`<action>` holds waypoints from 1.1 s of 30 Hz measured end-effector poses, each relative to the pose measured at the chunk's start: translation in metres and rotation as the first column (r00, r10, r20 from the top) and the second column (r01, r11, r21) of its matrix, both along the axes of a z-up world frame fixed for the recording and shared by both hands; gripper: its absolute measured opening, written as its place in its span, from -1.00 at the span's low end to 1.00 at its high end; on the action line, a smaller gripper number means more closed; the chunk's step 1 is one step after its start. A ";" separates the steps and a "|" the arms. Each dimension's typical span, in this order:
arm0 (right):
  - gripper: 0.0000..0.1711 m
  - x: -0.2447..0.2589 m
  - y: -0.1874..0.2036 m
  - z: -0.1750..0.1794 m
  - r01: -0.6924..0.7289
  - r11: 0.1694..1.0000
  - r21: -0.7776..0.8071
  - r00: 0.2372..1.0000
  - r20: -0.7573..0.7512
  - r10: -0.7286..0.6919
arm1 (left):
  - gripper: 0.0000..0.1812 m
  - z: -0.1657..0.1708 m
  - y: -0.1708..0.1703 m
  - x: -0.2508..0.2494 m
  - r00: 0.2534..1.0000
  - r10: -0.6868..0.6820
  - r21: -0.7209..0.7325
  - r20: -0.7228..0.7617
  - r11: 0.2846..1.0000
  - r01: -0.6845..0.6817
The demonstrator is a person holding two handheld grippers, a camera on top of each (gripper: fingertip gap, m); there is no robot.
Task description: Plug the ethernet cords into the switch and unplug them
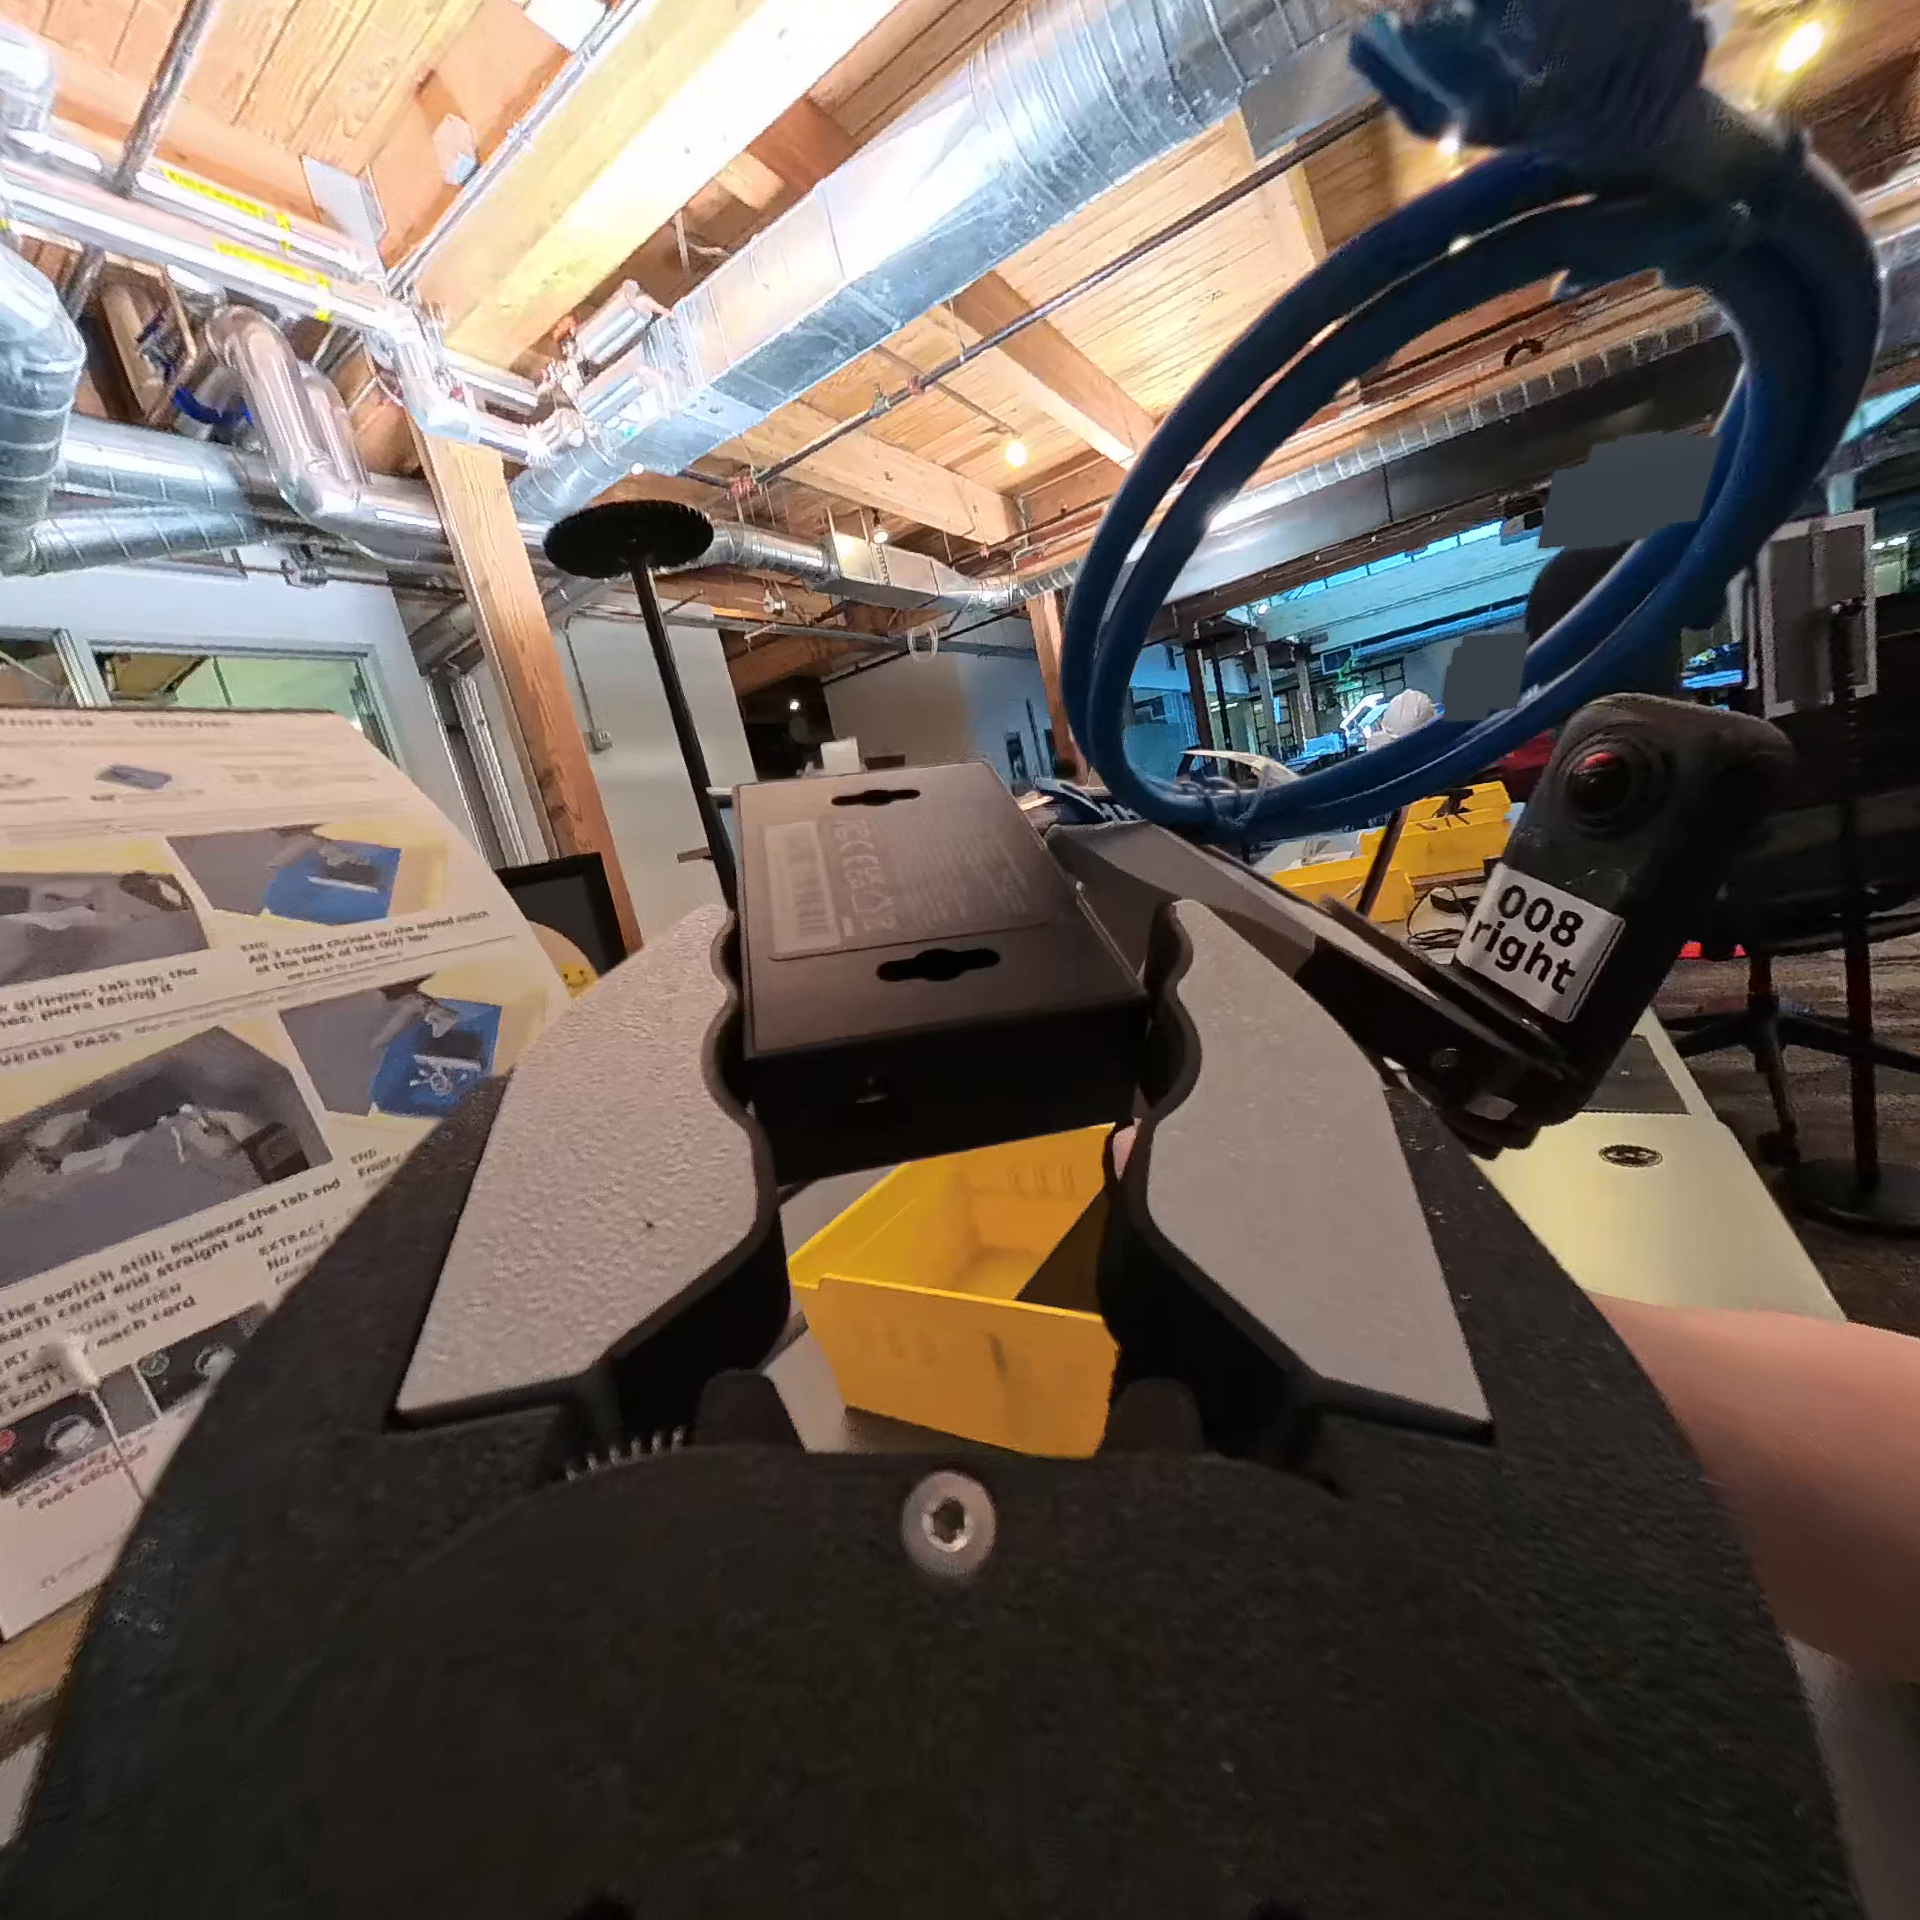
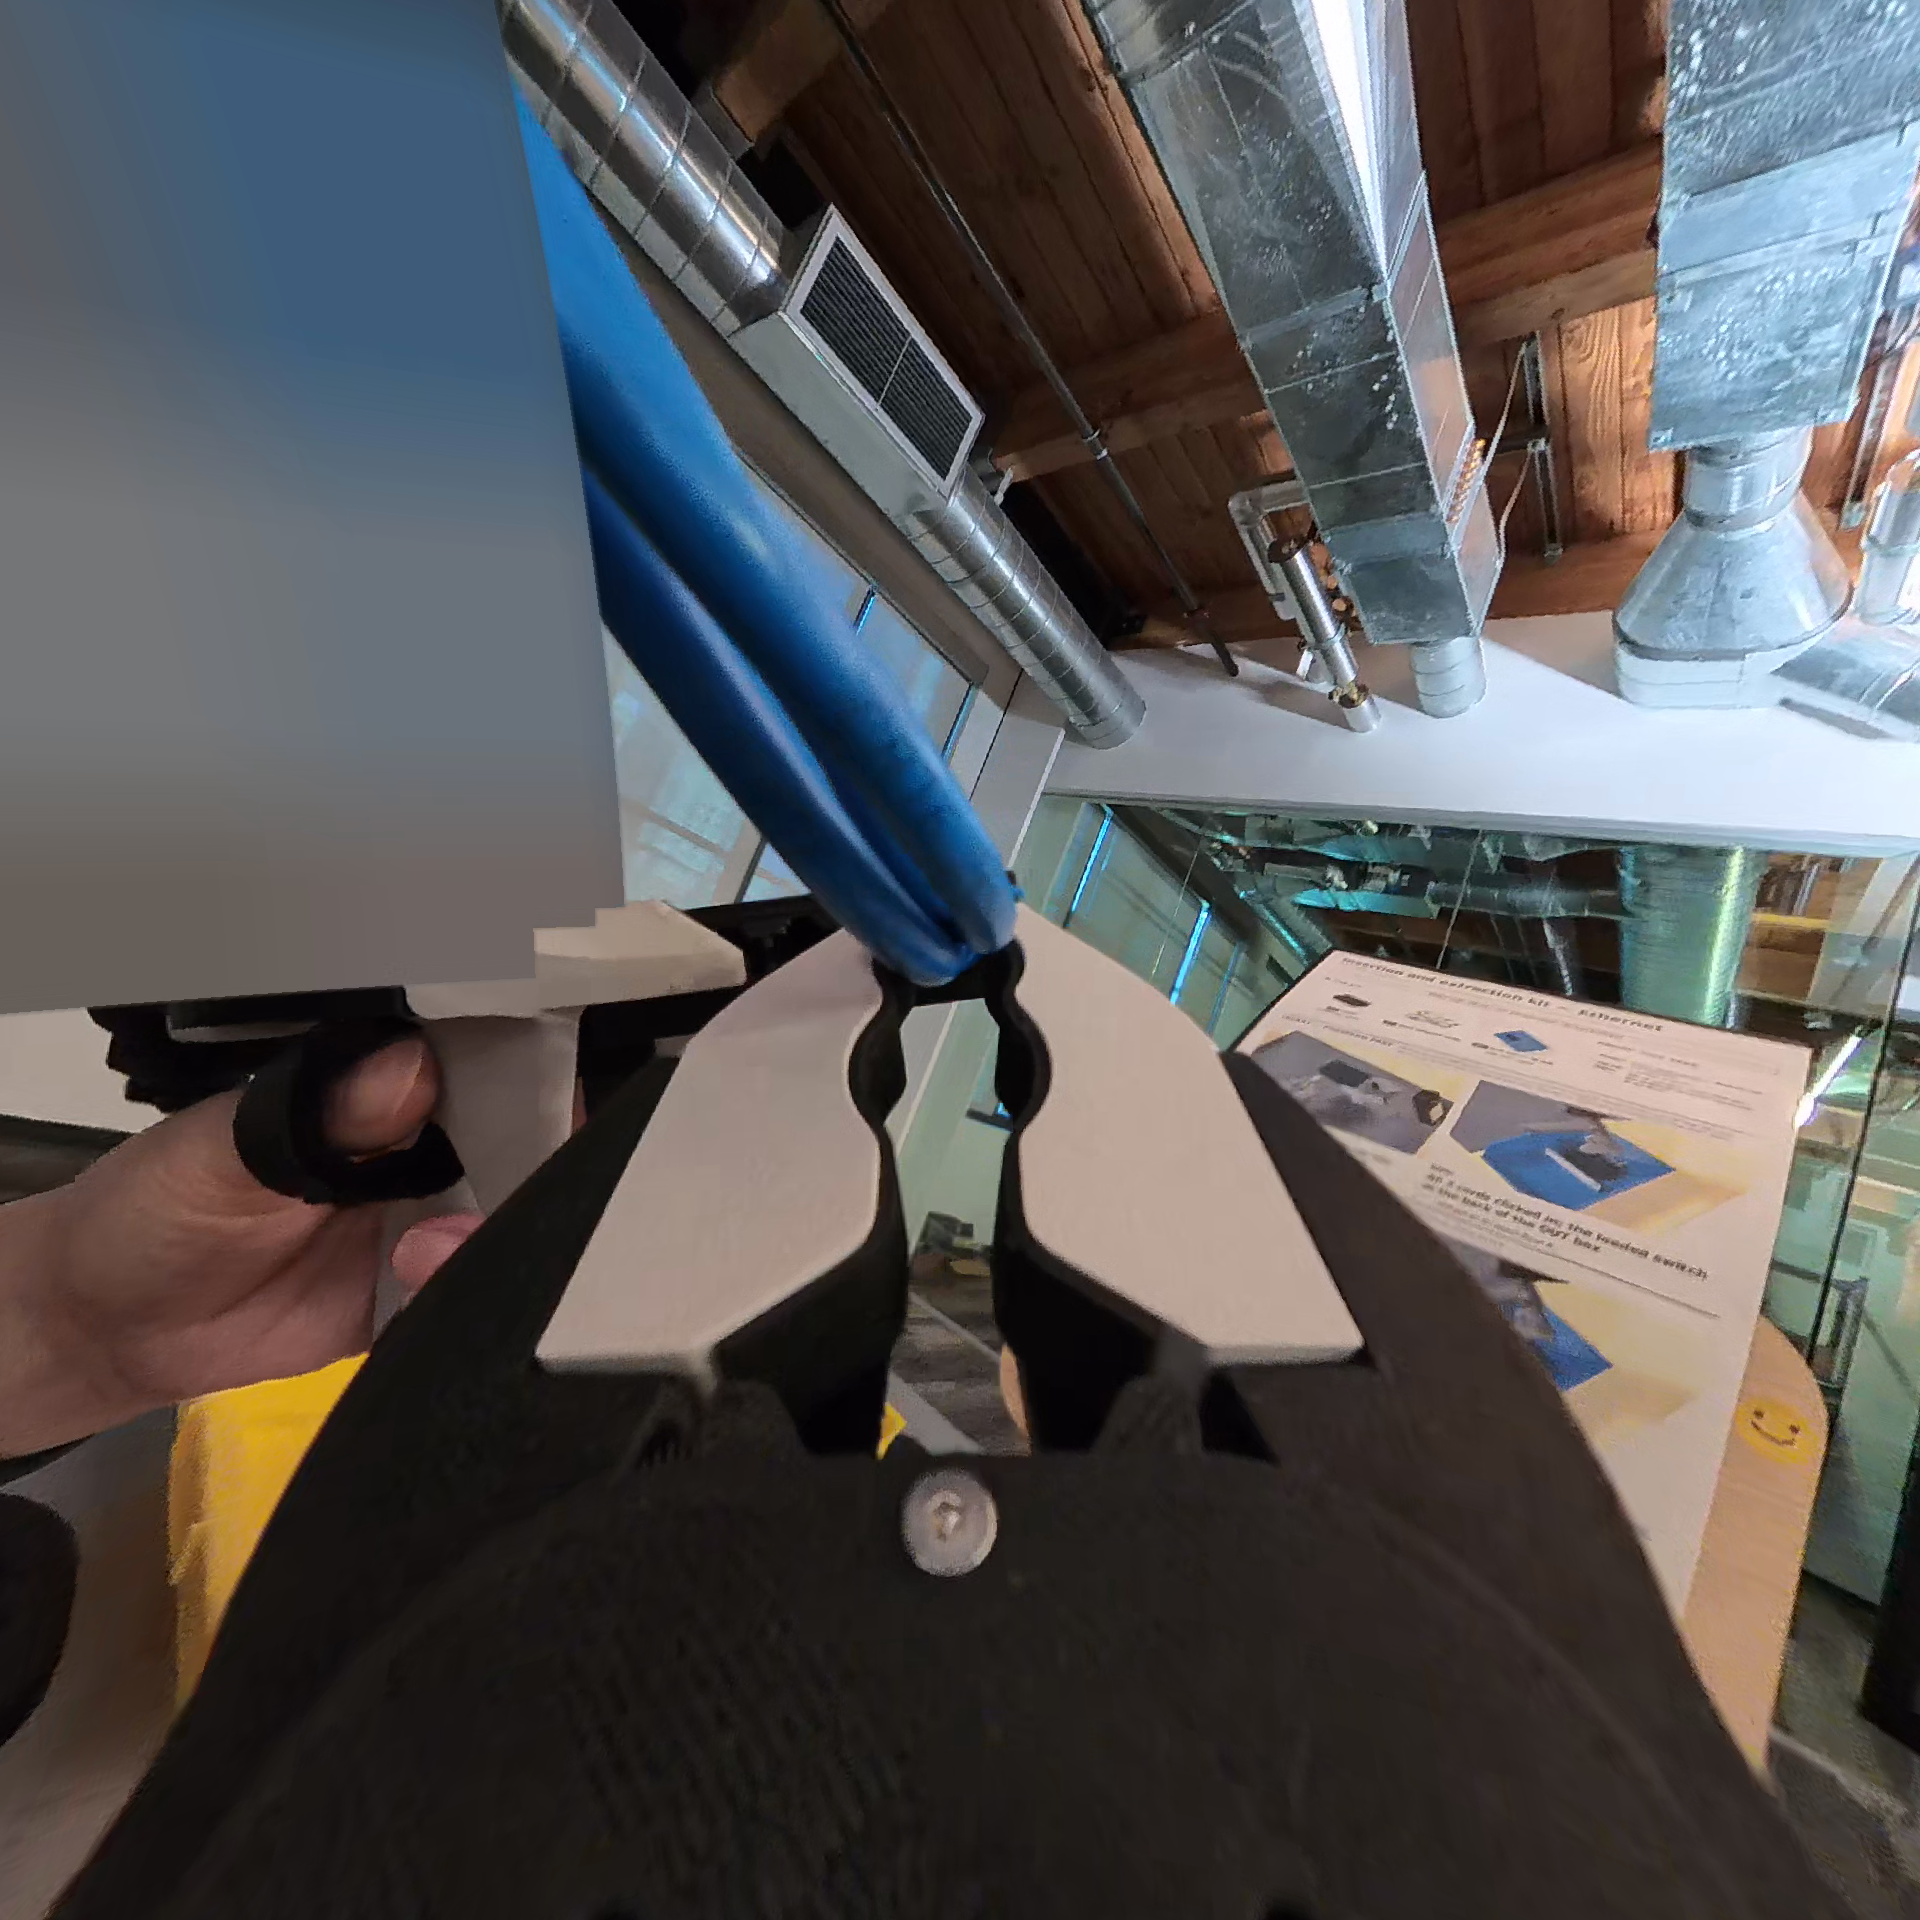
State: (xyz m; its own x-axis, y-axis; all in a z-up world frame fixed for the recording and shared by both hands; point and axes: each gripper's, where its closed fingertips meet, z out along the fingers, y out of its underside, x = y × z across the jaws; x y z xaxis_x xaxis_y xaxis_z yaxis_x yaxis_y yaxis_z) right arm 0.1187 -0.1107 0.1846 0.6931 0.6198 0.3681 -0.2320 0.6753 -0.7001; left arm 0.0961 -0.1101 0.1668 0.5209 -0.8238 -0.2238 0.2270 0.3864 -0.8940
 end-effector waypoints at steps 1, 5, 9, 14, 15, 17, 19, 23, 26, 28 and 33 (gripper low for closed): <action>-0.84 0.000 0.003 -0.001 -0.009 1.000 -0.019 1.000 -0.001 0.009 | -0.19 -0.001 0.003 0.000 1.000 0.003 -0.022 -0.004 1.000 -0.003; -0.85 -0.003 0.017 -0.005 -0.028 0.992 -0.120 0.999 0.033 0.032 | -0.19 -0.006 0.016 -0.004 1.000 0.004 -0.114 -0.005 0.994 -0.005; -0.85 -0.004 0.024 -0.008 -0.021 0.986 -0.162 0.998 0.058 0.031 | -0.19 -0.009 0.022 -0.005 1.000 0.010 -0.140 -0.022 0.990 -0.013; -0.85 -0.007 0.026 -0.011 -0.024 0.981 -0.193 0.994 0.096 0.043 | -0.19 -0.009 0.024 -0.008 0.998 0.021 -0.121 -0.061 0.992 -0.028; -0.85 -0.007 0.026 -0.011 -0.022 0.980 -0.196 0.993 0.109 0.044 | -0.19 -0.010 0.023 -0.008 0.998 0.018 -0.113 -0.067 0.993 -0.025; -0.84 -0.007 0.024 -0.011 -0.019 0.982 -0.190 0.991 0.125 0.043 | -0.19 -0.009 0.022 -0.008 0.998 0.002 -0.111 -0.069 0.994 -0.010; -0.84 -0.008 0.025 -0.012 -0.006 0.982 -0.191 0.990 0.135 0.033 | -0.19 -0.011 0.023 -0.008 0.997 0.003 -0.109 -0.081 0.994 -0.012; -0.84 -0.008 0.029 -0.016 0.019 0.981 -0.193 0.991 0.133 0.007 | -0.19 -0.013 0.026 -0.008 0.994 0.041 -0.095 -0.103 0.994 -0.051; -0.84 -0.008 0.030 -0.017 0.042 0.982 -0.184 0.991 0.129 -0.018 | -0.19 -0.014 0.027 -0.006 0.994 0.048 -0.100 -0.096 0.993 -0.058; -0.84 -0.008 0.030 -0.017 0.032 0.981 -0.191 0.991 0.133 -0.007 | -0.19 -0.015 0.027 -0.006 0.993 0.052 -0.091 -0.110 0.994 -0.062; -0.84 -0.009 0.032 -0.019 0.049 0.979 -0.197 0.989 0.146 -0.020 | -0.19 -0.016 0.028 -0.008 0.982 0.098 -0.059 -0.160 0.992 -0.109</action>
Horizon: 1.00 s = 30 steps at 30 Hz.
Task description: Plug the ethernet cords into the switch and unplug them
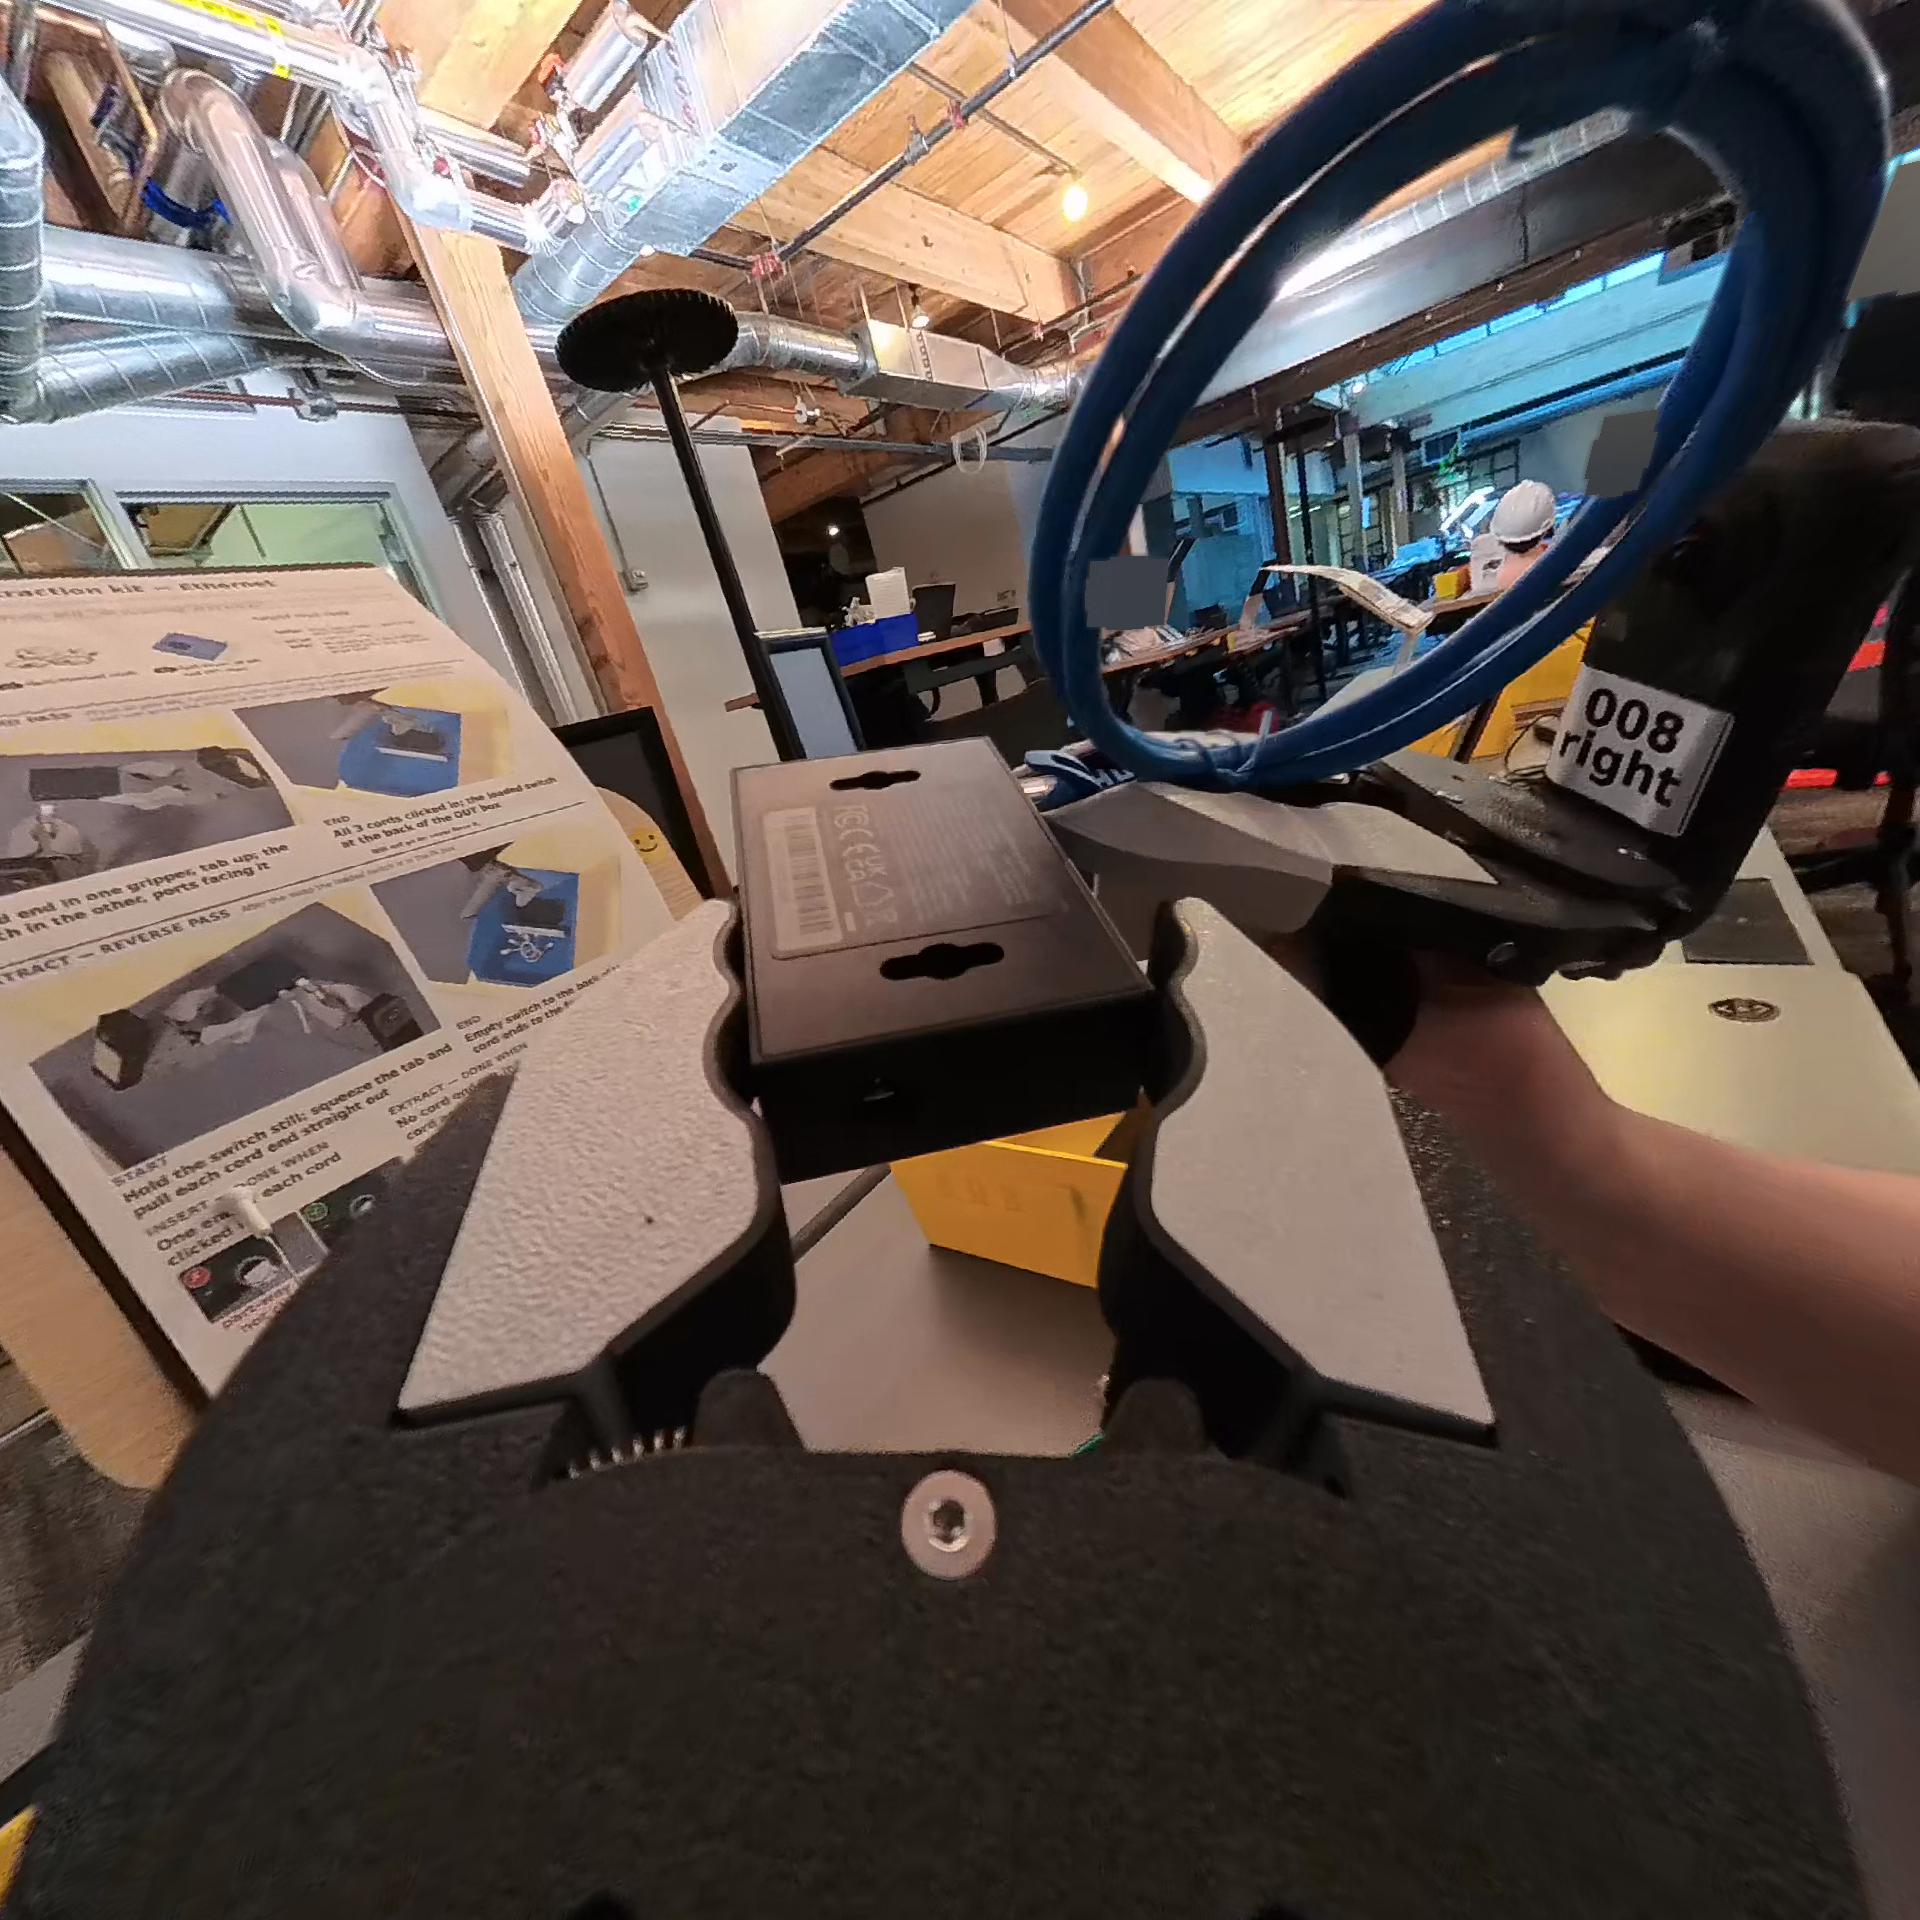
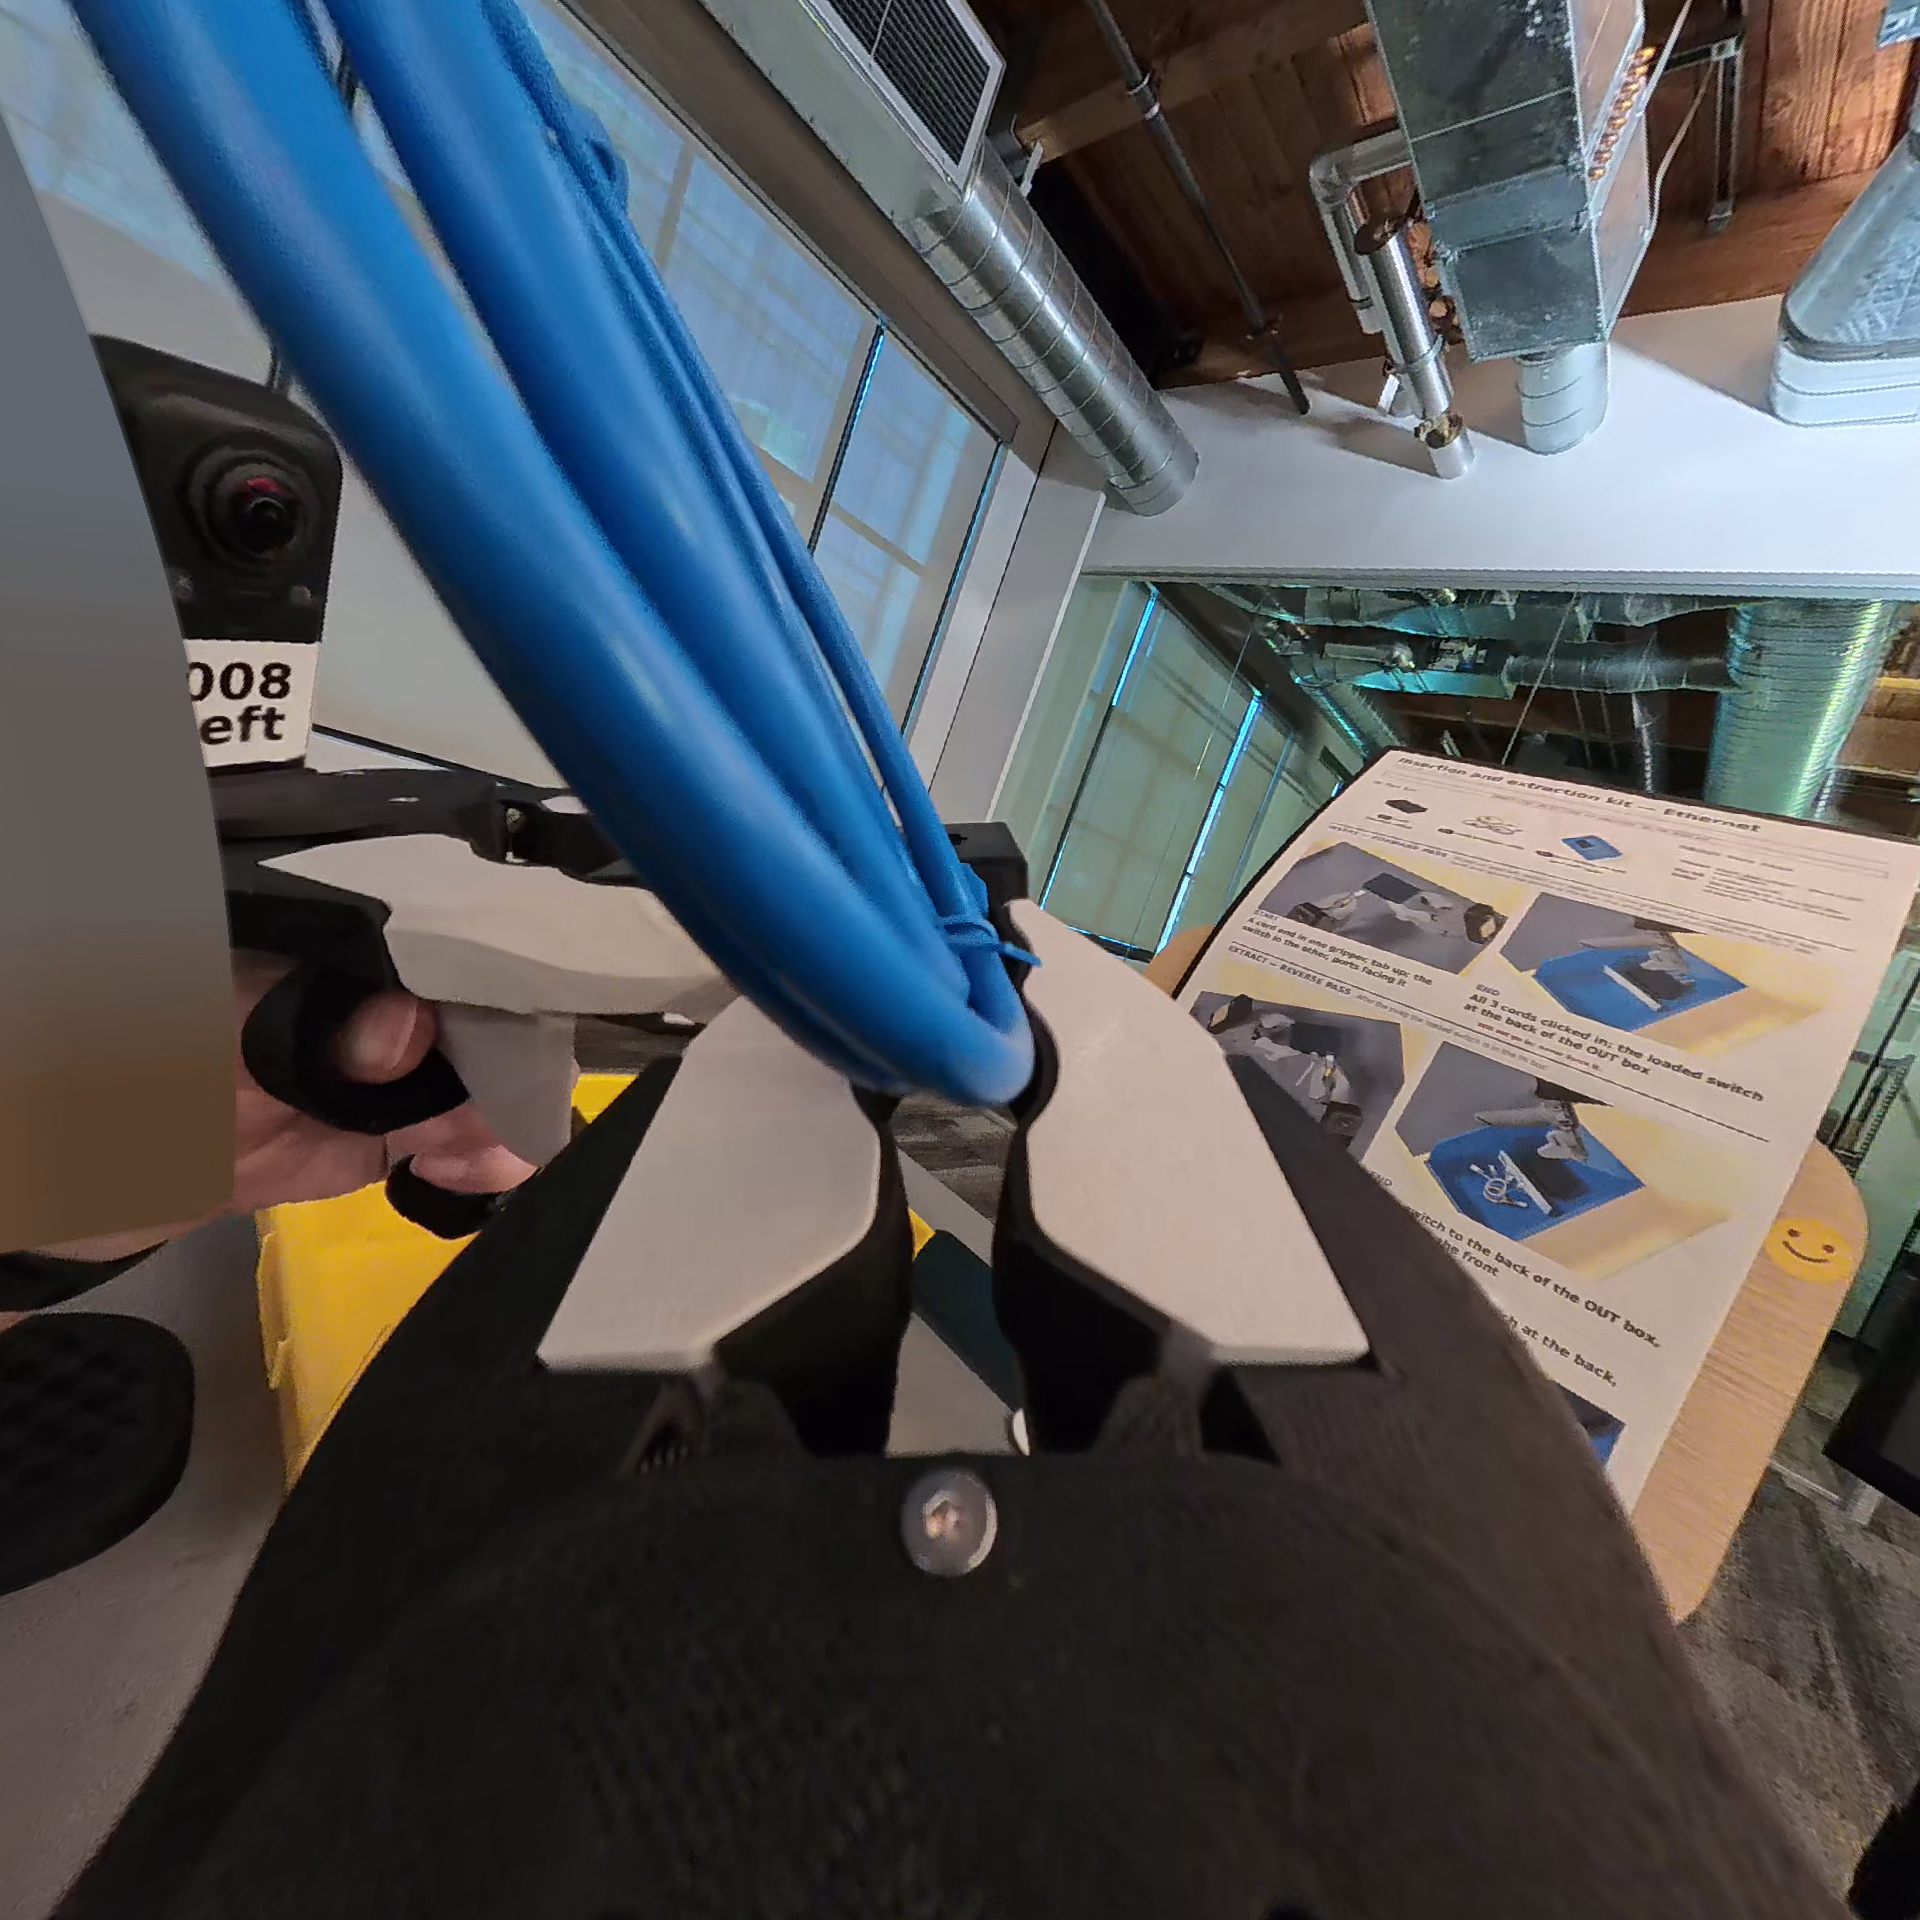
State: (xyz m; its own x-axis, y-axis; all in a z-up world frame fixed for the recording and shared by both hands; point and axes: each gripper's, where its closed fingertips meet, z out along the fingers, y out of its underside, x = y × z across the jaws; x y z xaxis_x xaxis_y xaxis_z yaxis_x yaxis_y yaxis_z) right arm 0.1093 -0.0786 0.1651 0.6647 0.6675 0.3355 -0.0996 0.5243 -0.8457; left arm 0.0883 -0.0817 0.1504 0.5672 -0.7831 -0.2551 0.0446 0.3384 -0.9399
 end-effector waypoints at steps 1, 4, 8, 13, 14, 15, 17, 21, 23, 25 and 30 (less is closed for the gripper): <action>-0.84 0.000 0.000 0.000 -0.002 1.000 -0.005 1.000 -0.004 0.002 | -0.19 0.000 0.000 0.000 1.000 0.004 -0.001 0.003 1.000 -0.004; -0.84 0.001 0.002 -0.001 0.004 1.000 -0.012 1.000 0.007 -0.004 | -0.19 -0.002 0.001 0.001 1.000 0.006 -0.008 0.005 1.000 -0.006; -0.84 0.000 0.003 -0.002 0.018 1.000 -0.016 1.000 0.022 -0.017 | -0.19 -0.002 0.002 0.001 1.000 0.005 -0.014 0.009 1.000 -0.004; -0.83 -0.001 0.005 -0.005 0.022 0.999 -0.036 0.999 0.035 -0.021 | -0.19 -0.005 0.003 0.001 1.000 0.001 -0.025 -0.011 1.000 -0.001; -0.84 -0.001 0.005 -0.005 0.022 0.999 -0.036 0.999 0.034 -0.020 | -0.19 -0.005 0.003 0.001 1.000 0.003 -0.026 -0.010 1.000 -0.003; -0.83 -0.001 0.005 -0.005 0.019 0.999 -0.038 0.999 0.036 -0.018 | -0.19 -0.005 0.004 0.001 1.000 0.008 -0.025 -0.016 1.000 -0.008; -0.83 -0.001 0.006 -0.006 0.015 0.999 -0.042 0.999 0.035 -0.014 | -0.19 -0.005 0.004 0.001 1.000 0.008 -0.028 -0.016 1.000 -0.008; -0.83 -0.001 0.007 -0.006 0.019 0.999 -0.046 0.999 0.030 -0.018 | -0.19 -0.006 0.005 0.001 1.000 0.018 -0.022 -0.015 1.000 -0.019; -0.84 -0.002 0.010 -0.008 0.024 0.998 -0.054 0.999 0.044 -0.022 | -0.19 -0.006 0.007 0.000 1.000 0.023 -0.029 -0.020 0.999 -0.024; -0.84 -0.004 0.014 -0.010 0.020 0.996 -0.082 0.998 0.061 -0.015 | -0.19 -0.006 0.010 -0.003 0.999 0.037 -0.049 -0.015 0.998 -0.038; -0.83 -0.008 0.022 -0.015 -0.060 0.982 -0.181 0.997 0.032 0.067 | -0.20 -0.001 0.015 -0.007 0.997 0.056 -0.031 0.046 0.998 -0.055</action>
